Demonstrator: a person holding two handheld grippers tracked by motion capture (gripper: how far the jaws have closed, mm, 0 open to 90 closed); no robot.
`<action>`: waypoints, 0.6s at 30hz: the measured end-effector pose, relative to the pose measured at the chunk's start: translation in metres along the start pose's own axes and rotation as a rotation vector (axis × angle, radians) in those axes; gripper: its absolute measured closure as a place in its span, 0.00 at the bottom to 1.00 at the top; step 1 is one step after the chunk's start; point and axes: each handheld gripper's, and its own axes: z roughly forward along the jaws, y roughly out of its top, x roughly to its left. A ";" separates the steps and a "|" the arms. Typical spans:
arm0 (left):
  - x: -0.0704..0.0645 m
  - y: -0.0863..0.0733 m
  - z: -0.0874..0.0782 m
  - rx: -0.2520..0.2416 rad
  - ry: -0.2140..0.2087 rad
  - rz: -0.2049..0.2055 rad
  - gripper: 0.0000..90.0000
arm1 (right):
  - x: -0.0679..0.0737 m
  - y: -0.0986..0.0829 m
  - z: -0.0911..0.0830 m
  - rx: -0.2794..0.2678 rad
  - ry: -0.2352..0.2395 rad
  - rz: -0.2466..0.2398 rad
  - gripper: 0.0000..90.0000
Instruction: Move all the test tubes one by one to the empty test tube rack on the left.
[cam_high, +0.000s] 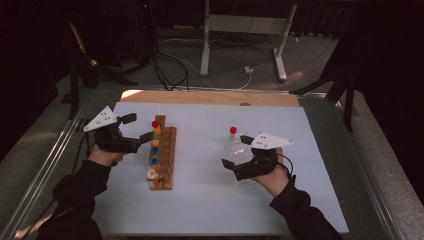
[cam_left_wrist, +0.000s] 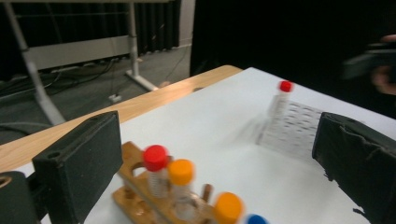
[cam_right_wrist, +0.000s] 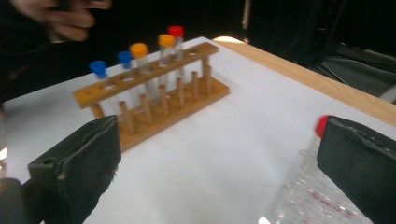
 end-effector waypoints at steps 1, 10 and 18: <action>-0.003 0.000 -0.002 0.000 -0.009 0.001 0.03 | -0.003 -0.001 0.001 0.002 -0.012 0.002 0.00; -0.028 -0.009 -0.013 0.012 -0.048 0.019 0.03 | -0.030 -0.015 0.020 0.062 -0.095 0.043 0.02; -0.037 -0.018 -0.011 0.025 -0.068 0.027 0.03 | -0.054 -0.025 0.037 0.111 -0.135 0.080 0.29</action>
